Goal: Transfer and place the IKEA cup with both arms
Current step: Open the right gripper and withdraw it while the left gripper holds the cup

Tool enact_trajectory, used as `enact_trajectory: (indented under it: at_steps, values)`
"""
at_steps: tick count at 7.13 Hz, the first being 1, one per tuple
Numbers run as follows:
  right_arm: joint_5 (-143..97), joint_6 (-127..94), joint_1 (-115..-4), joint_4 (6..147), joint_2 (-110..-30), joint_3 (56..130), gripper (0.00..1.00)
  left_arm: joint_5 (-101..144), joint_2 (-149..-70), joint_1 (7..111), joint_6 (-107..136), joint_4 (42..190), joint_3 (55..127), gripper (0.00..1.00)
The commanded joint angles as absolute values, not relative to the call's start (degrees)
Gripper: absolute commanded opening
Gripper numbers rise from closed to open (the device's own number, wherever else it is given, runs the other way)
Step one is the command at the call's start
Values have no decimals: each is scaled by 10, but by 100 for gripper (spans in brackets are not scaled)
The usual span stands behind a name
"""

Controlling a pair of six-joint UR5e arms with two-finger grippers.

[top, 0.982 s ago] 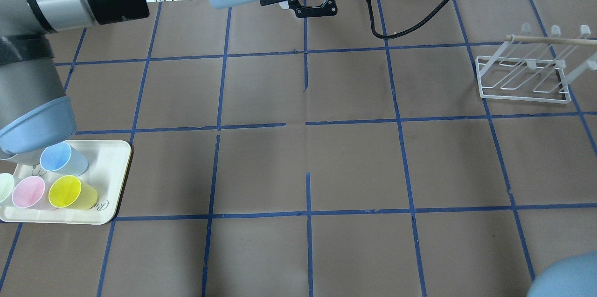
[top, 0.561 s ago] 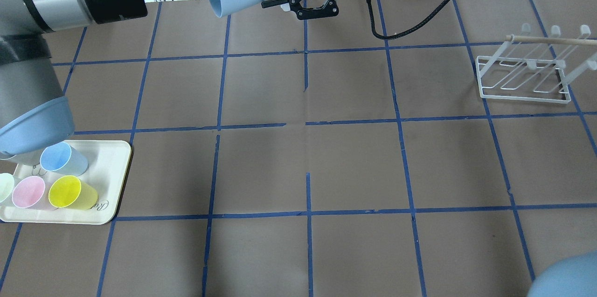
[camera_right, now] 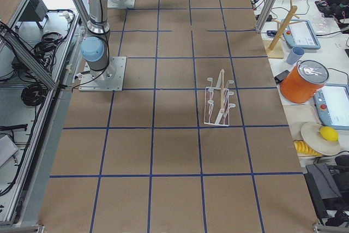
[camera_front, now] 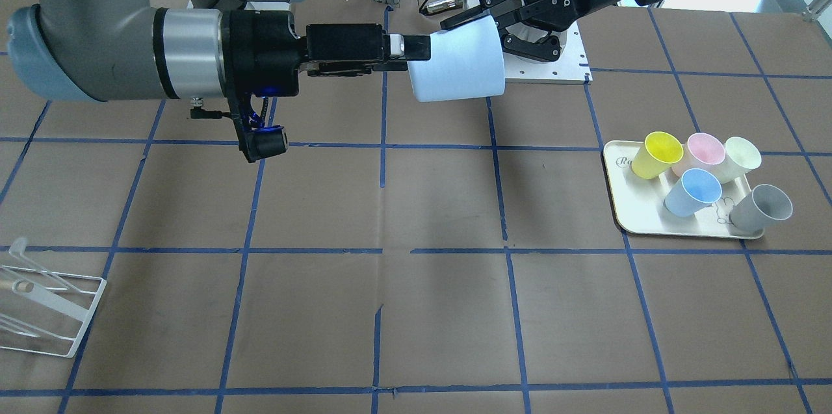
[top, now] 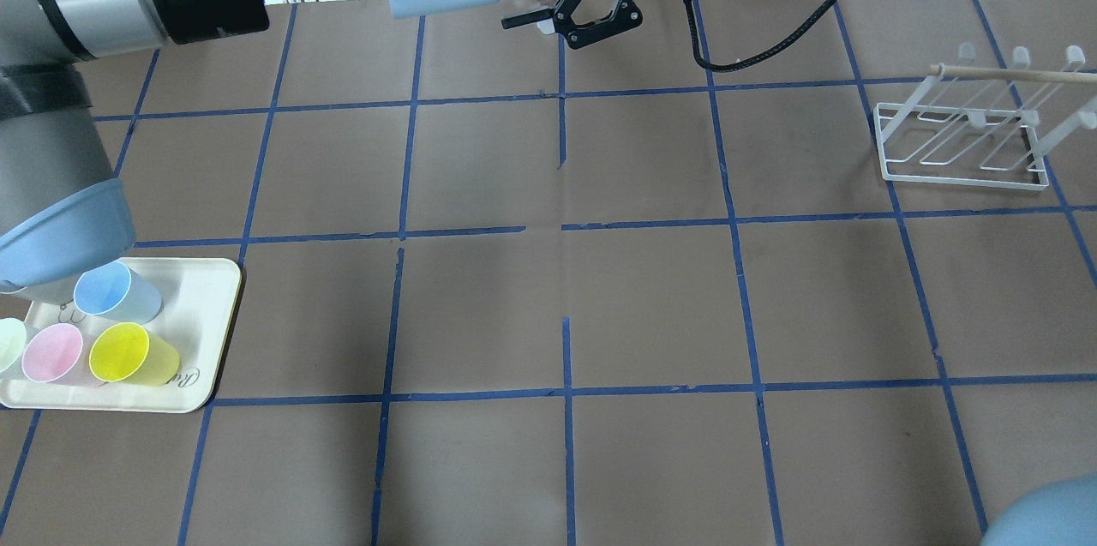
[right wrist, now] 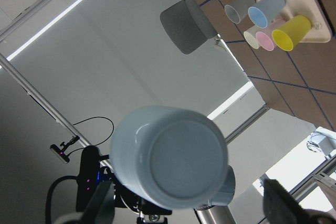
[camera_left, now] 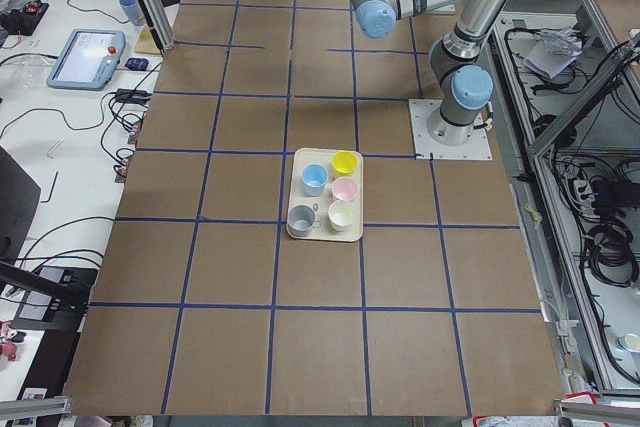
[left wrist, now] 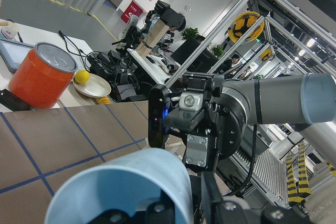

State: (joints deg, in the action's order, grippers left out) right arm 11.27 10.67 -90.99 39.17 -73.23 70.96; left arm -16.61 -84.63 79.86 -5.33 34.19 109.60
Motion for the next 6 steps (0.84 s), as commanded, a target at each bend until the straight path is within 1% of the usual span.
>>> enact_trajectory:
  at_steps: [1,3,4,5,6]
  values:
    - [233,101,-848,391,-732,705,100,-167,-844,797,-44,342,1096,0]
    - [304,103,-772,344,-734,701,100,-173,-839,785,-34,342,1095,0]
    - [425,105,-745,356,-735,700,96,-200,-832,752,-30,341,1093,0]
    - [513,86,-741,424,-743,704,93,-224,-822,733,-29,351,1099,0]
    - [602,-12,-742,531,-763,707,100,-268,-815,730,-29,376,1100,0]
